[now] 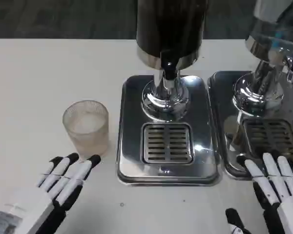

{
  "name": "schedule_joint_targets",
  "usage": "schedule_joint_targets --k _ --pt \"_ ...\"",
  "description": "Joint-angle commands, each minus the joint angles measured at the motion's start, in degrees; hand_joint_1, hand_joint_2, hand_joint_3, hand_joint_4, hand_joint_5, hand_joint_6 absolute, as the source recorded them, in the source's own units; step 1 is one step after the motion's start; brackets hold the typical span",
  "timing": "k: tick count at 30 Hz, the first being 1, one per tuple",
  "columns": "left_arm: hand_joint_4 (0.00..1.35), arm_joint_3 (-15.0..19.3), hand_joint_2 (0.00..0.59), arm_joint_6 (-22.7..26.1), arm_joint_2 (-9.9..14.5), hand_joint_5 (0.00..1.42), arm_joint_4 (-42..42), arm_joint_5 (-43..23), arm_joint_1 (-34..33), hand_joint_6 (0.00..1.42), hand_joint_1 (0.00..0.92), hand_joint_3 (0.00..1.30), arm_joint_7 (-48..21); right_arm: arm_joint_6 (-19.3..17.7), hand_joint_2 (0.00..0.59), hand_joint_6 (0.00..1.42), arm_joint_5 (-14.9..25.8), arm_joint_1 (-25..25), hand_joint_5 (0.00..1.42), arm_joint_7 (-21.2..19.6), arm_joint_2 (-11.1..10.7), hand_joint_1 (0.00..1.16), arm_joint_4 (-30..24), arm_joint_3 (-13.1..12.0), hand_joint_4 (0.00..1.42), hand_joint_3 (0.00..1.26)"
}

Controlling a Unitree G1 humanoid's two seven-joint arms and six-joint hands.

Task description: Grasp the cup under the faucet to collect the drink, then remove the cup.

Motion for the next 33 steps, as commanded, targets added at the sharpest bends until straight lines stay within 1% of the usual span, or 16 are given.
schedule_joint_targets --k 1,13,19,24,28,33 --pt "0.00 0.19 0.108 0.26 0.69 0.00 -0.12 -0.02 0.42 0.00 0.000 0.00 0.20 -0.06 0.437 0.02 0.74 0.11 0.00 -0.05 0.22 0.43 0.62 -0.16 0.00 0.14" --pt "0.00 0.22 0.111 0.22 0.97 0.00 0.18 -1.34 0.48 0.00 0.000 0.00 -0.40 -0.09 0.437 0.02 1.29 -0.03 0.00 0.24 0.39 0.43 0.80 0.01 0.00 0.14" --pt "0.00 0.76 0.101 -2.43 0.34 0.00 1.69 -4.44 -0.40 0.00 0.000 0.00 1.49 -0.42 0.437 0.02 1.97 -0.25 0.00 -0.08 0.78 0.43 0.95 0.32 0.00 0.15" --pt "0.00 1.21 0.082 -3.72 -1.24 0.00 5.07 -9.89 -3.35 0.00 0.000 0.00 1.75 -0.25 0.437 0.02 2.58 -1.37 0.00 0.28 1.32 0.43 1.12 0.83 0.00 0.15" --pt "0.00 1.23 0.063 -4.13 -2.44 0.00 9.08 -14.01 -7.09 0.00 0.000 0.00 1.29 -0.27 0.437 0.03 3.01 -2.32 0.00 0.36 2.07 0.43 1.18 1.33 0.00 0.15" --pt "0.00 0.81 0.053 -4.88 -3.33 0.00 16.32 -18.23 -13.89 0.00 0.000 0.00 0.45 -0.11 0.437 0.04 2.62 -3.49 0.00 0.38 3.29 0.43 1.61 2.84 0.00 0.16"
